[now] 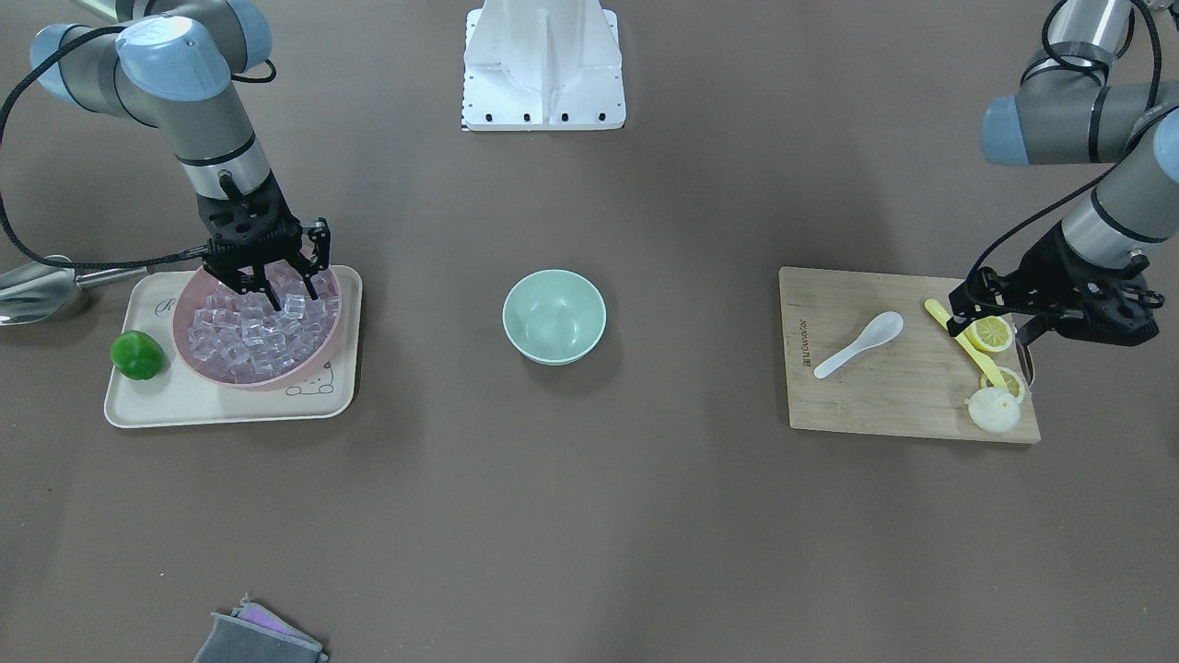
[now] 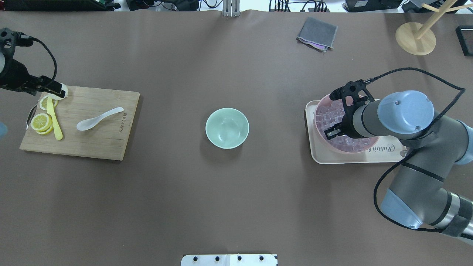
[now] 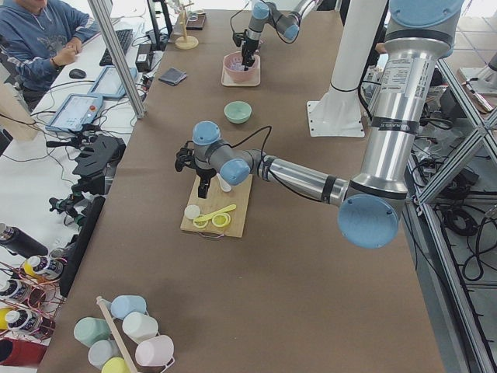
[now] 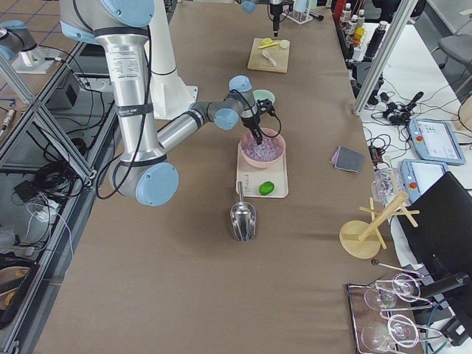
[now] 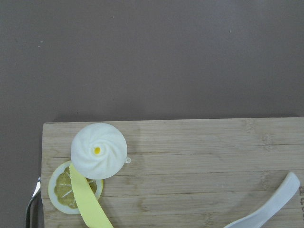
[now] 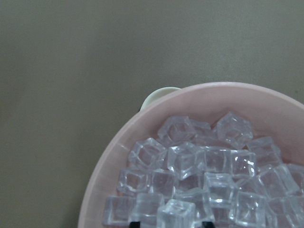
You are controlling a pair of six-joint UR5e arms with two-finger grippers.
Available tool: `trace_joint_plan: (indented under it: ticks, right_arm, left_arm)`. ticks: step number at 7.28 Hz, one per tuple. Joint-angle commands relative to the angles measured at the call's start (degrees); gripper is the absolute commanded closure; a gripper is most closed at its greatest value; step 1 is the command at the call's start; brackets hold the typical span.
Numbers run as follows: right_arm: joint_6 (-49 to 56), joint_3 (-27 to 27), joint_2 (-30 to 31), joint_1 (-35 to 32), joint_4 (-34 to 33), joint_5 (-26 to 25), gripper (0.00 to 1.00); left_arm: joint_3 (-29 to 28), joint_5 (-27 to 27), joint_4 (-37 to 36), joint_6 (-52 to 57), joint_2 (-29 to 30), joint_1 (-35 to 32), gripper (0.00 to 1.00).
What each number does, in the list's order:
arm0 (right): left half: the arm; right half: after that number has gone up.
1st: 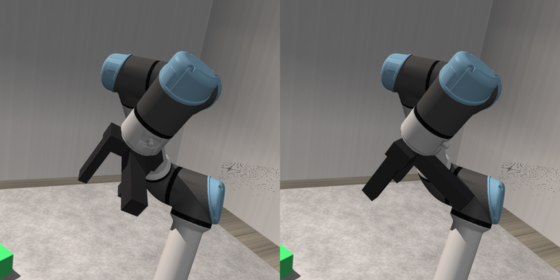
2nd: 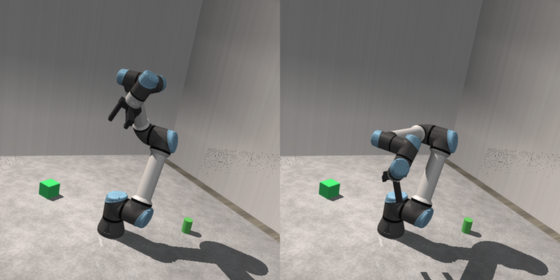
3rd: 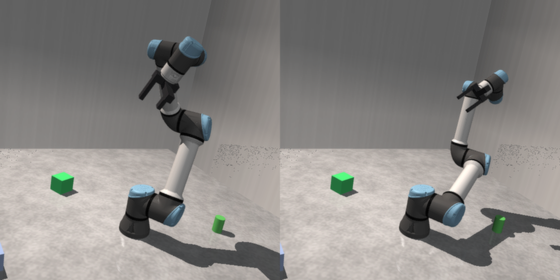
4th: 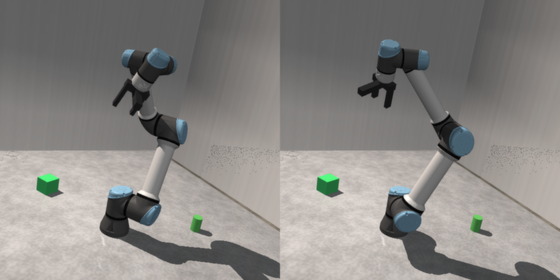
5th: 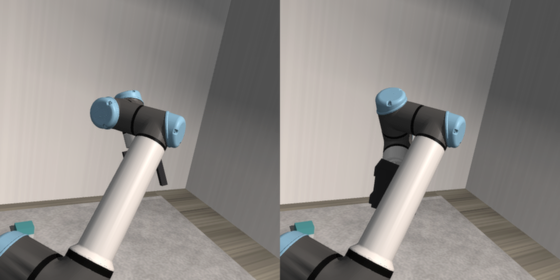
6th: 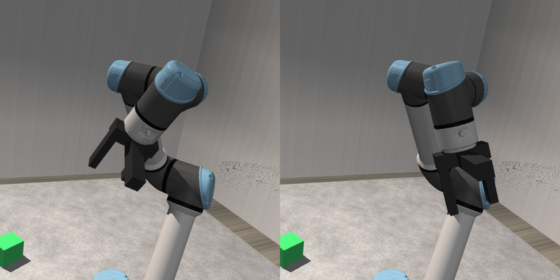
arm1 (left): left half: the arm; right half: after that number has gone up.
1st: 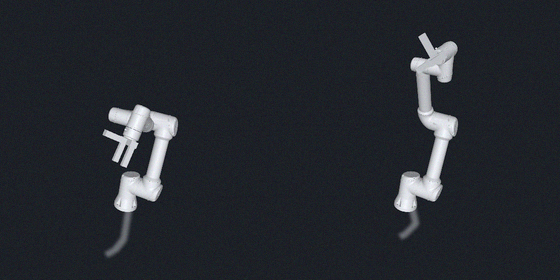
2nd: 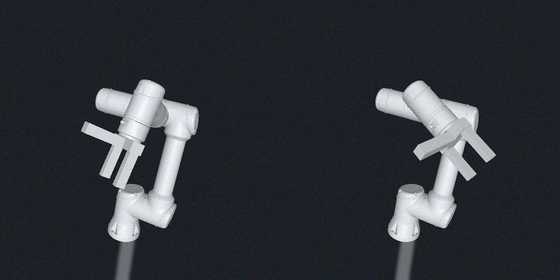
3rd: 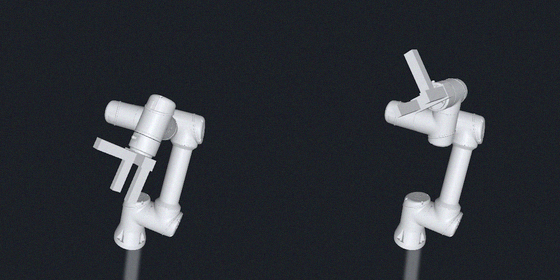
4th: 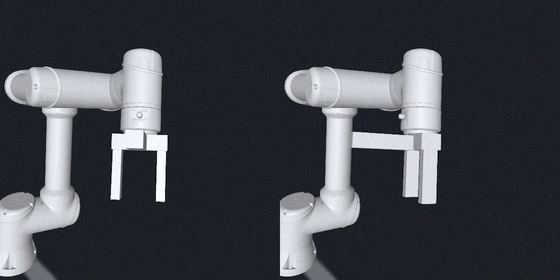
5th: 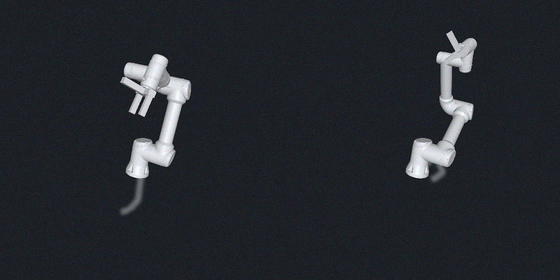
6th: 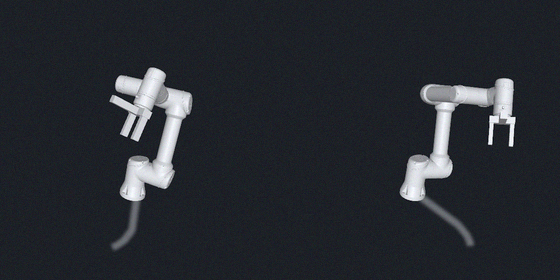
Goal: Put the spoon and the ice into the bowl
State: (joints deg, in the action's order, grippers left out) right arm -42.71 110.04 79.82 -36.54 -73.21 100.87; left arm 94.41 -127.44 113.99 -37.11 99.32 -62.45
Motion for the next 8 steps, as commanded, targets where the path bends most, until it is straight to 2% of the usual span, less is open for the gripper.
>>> trace_joint_plan:
  ticks: [1, 2, 3, 4, 5, 6, 7, 8]
  right_arm:
    - [0.0, 0.0, 0.1, 0.0, 0.0, 0.0, 0.74]
    - [0.1, 0.2, 0.1, -0.1, 0.0, 0.1, 0.91]
    - [0.3, 0.3, 0.1, -0.5, 0.0, 0.4, 1.00]
    - [0.6, 0.6, 0.0, -1.7, 0.0, 1.0, 1.00]
    - [0.6, 2.7, -0.2, -4.2, -0.5, 4.4, 1.00]
    - [0.0, 3.9, -2.9, -5.2, -1.8, 6.8, 1.00]
    - [-0.8, 3.7, -8.1, -4.9, -6.5, 6.7, 1.00]
    - [-7.7, 2.6, -14.2, -2.0, -10.4, 5.8, 1.00]
  left_arm:
    - [0.0, 0.0, 0.0, -0.1, -0.1, 0.0, 0.03]
    - [-0.1, 0.0, 0.0, -0.1, -0.1, 0.0, 0.03]
    - [-0.1, 0.0, 0.0, -0.1, 0.0, 0.0, 0.03]
    - [-0.2, 0.0, 0.0, -0.1, 0.0, 0.0, 0.03]
    - [-1.1, 0.0, 0.0, 0.0, 1.1, 0.7, 0.03]
    - [-1.9, 0.1, -0.1, 0.0, 2.4, 1.3, 0.03]
    - [-2.3, 1.6, 0.0, 0.4, 2.9, 2.8, 0.03]
    - [-1.6, 6.4, 0.1, 1.0, 2.9, 5.9, 0.04]
